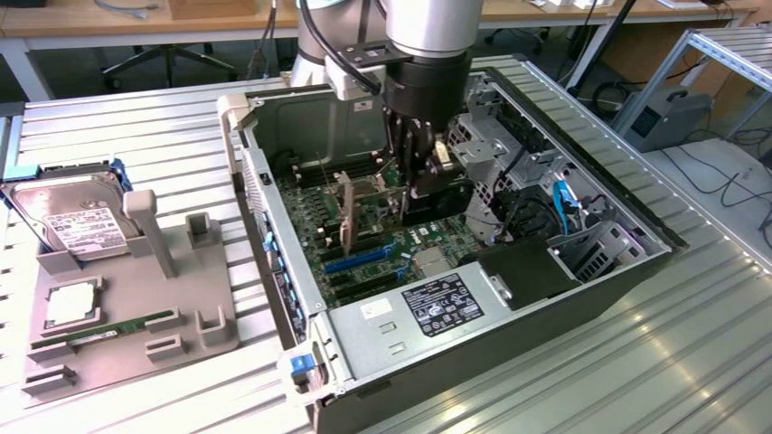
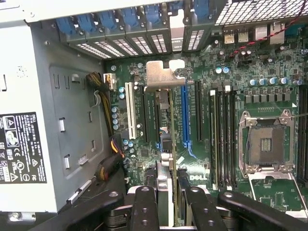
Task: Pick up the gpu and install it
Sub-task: 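Insert the gpu into the slot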
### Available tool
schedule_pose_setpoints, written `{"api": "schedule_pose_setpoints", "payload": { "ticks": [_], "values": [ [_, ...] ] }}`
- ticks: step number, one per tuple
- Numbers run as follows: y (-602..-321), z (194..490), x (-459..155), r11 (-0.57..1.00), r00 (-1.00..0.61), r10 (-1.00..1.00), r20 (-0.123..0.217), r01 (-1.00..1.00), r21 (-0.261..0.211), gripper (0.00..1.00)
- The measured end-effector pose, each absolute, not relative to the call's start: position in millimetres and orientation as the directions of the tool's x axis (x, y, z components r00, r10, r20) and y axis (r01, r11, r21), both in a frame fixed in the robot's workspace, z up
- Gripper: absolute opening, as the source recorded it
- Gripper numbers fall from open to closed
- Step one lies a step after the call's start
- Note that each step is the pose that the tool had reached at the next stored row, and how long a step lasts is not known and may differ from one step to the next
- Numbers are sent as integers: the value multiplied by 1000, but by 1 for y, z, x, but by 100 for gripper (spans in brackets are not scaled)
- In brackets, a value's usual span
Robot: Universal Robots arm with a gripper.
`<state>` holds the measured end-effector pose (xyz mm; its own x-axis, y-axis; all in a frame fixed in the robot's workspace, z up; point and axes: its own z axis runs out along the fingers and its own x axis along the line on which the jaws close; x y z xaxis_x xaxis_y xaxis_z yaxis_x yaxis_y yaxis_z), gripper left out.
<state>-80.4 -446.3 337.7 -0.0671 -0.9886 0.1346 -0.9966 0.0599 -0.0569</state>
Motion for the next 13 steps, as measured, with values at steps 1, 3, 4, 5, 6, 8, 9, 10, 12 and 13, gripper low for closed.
{"api": "schedule_pose_setpoints", "payload": {
  "ticks": [1,3,4,5,6,8,9,10,12,13],
  "values": [
    [-446,338,-81,60,-67,-989,135,-997,-57,27],
    [-446,337,-82,60,-67,-988,136,-997,-57,27],
    [-446,337,-83,60,-67,-988,136,-997,-57,27],
    [-446,337,-83,60,-67,-988,137,-997,-57,27],
    [-446,337,-84,60,-67,-988,137,-997,-57,27],
    [-446,337,-85,60,-67,-988,138,-997,-57,27],
    [-446,337,-86,60,-67,-988,139,-997,-57,27],
    [-446,337,-86,60,-67,-988,140,-997,-57,27],
    [-446,336,-87,60,-67,-988,140,-997,-57,27],
    [-446,336,-88,60,-67,-988,141,-997,-57,27]
  ]
}}
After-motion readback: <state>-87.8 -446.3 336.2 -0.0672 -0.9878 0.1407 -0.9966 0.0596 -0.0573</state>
